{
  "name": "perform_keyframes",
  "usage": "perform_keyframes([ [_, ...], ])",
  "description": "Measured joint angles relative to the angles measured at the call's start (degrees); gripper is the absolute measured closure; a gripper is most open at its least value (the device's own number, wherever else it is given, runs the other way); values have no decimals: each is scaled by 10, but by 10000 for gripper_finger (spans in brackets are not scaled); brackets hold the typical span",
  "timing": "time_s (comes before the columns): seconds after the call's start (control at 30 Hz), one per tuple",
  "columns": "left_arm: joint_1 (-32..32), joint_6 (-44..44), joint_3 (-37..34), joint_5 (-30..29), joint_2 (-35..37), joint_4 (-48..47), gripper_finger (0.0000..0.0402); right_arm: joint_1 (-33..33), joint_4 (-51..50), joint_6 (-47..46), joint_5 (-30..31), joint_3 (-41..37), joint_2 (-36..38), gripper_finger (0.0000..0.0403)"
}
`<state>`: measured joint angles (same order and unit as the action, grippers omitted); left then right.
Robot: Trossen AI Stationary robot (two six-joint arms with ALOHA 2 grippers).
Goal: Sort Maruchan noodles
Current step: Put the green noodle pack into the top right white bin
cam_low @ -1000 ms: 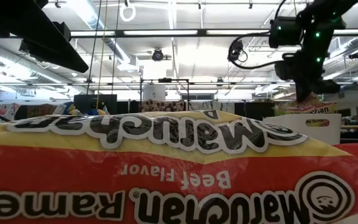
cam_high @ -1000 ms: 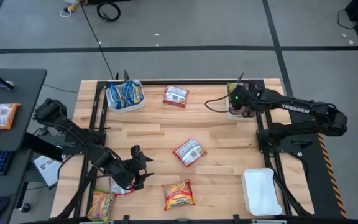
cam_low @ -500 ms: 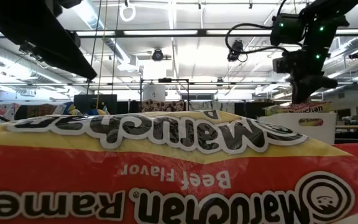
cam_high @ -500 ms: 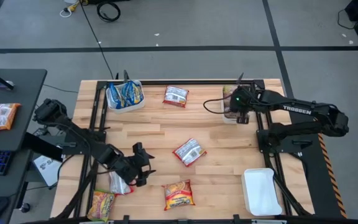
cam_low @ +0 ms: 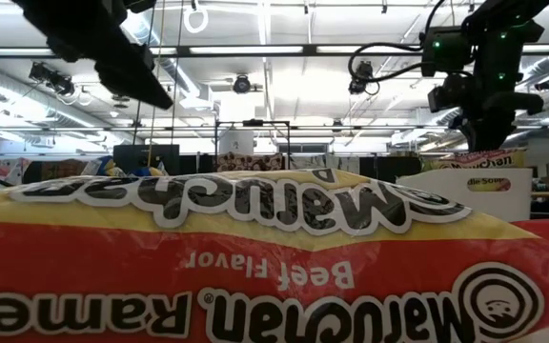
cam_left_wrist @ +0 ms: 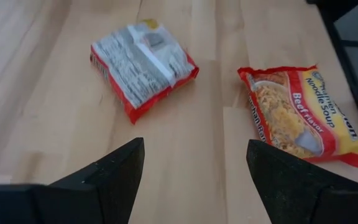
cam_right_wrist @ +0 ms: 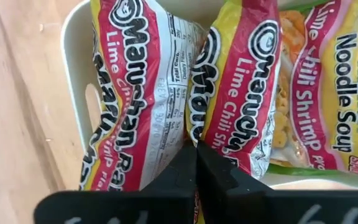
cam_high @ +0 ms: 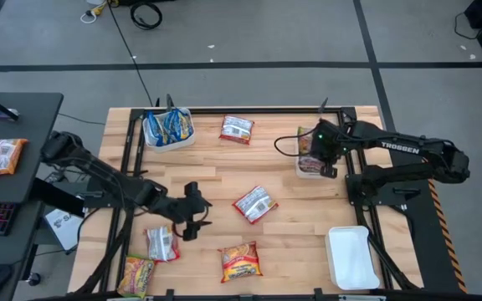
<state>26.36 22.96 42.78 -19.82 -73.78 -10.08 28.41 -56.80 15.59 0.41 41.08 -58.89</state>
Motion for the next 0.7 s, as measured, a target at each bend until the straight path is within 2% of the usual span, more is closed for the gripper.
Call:
perform_keyframes([
  [0.17, -19, -45, 0, 11, 39, -6, 114, -15, 0, -12, 22, 0, 0, 366],
  [0.3, -21, -26, 0, 16, 63, -69, 114, -34, -7, -34, 52, 4, 0, 329],
  [0.43, 4, 61, 0, 68, 68, -150, 114, -58, -31, -61, 84, 42, 0, 289],
  [0.57, 63, 162, 4, 122, 67, -161, 114, -84, -35, -93, 149, 94, 0, 261],
  [0.7, 146, 257, 32, 122, 67, -183, 114, -102, -23, -135, 199, 125, 1, 253],
])
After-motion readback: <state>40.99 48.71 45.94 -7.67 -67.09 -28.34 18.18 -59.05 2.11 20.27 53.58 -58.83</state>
